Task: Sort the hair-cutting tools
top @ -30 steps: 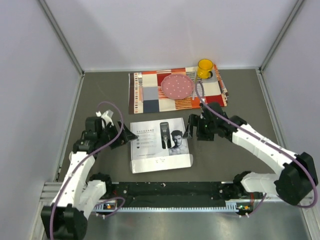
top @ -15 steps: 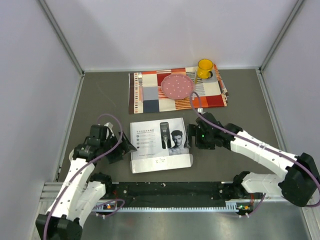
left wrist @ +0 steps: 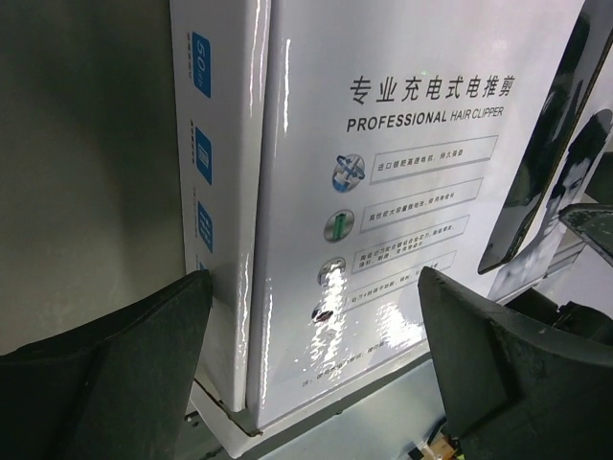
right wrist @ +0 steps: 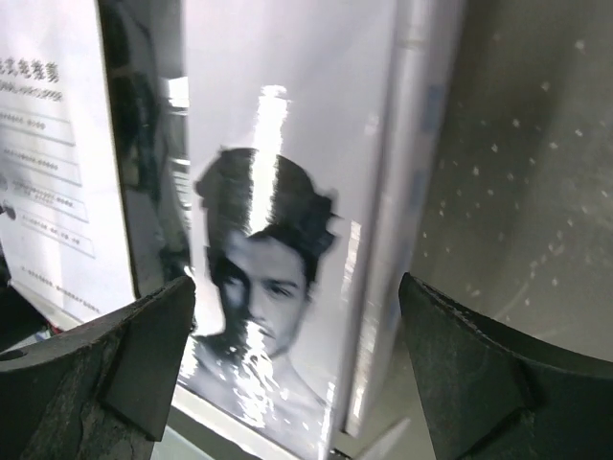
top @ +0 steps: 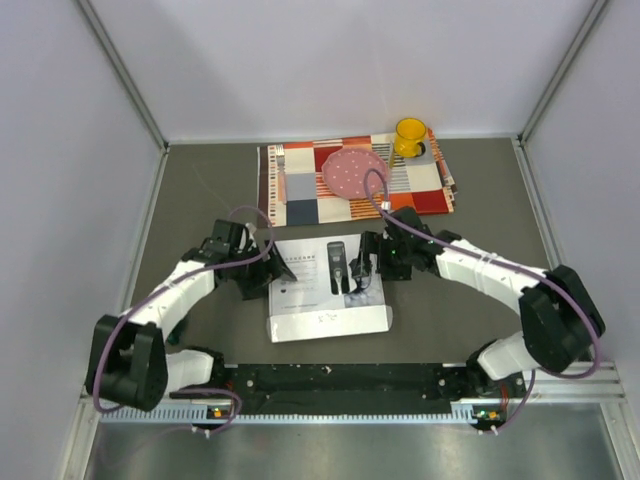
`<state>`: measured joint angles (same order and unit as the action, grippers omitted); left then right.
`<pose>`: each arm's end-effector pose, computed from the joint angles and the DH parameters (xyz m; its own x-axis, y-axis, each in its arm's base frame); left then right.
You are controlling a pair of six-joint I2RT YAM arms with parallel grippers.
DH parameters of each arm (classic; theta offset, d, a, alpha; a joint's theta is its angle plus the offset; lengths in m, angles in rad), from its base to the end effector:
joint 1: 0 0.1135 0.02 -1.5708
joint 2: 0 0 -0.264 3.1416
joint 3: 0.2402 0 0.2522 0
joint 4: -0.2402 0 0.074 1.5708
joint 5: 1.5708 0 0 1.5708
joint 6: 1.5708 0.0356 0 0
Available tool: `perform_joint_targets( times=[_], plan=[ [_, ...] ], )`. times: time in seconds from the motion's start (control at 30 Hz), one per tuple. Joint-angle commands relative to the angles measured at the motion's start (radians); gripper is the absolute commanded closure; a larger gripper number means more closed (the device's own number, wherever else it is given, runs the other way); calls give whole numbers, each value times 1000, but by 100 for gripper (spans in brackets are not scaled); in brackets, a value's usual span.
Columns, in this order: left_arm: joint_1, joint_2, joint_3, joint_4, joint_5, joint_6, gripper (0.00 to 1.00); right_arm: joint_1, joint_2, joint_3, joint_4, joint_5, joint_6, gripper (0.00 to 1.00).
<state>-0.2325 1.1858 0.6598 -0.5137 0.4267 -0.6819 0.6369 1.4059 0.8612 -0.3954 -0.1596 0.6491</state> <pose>0.2075 -0.0643 0.1953 -0.9122 -0.3736 -0.1683 -0.2076 0.7755 -0.5963 0.2230 0.1720 0.2102 -0.9177 0.0635 -0.3922 -0.1353 0.8782 0.4587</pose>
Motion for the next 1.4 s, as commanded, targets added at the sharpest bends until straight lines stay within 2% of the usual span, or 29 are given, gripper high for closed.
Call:
perform_joint_targets(
  times=[0.0, 0.3, 0.4, 0.5, 0.57, 0.7, 1.0, 1.37],
  plan=[
    [-45, 92, 109, 136, 55, -1, 7, -28, 60, 82, 122, -159, -58, 13],
    [-48, 288, 279, 244, 61, -28, 7, -120, 195, 240, 133, -187, -106, 16],
    [-48, 327, 340, 203, -31, 1, 7, -128, 228, 312, 87, -117, -141, 13],
    [-45, 299, 365, 143, -140, 48, 5, -126, 202, 335, -34, 24, -152, 11],
    [-45, 258, 350, 103, -192, 76, 4, -126, 145, 319, -69, 95, -160, 11],
    [-48, 196, 296, 57, -210, 108, 4, -125, 75, 234, -83, 123, -174, 10],
    [-110, 80, 158, 27, -204, 61, 12, -126, 4, 87, -91, 39, -155, 13],
    [-154, 40, 101, -34, -259, -30, 18, -125, 1, 59, -180, -95, -75, 24]
  ],
)
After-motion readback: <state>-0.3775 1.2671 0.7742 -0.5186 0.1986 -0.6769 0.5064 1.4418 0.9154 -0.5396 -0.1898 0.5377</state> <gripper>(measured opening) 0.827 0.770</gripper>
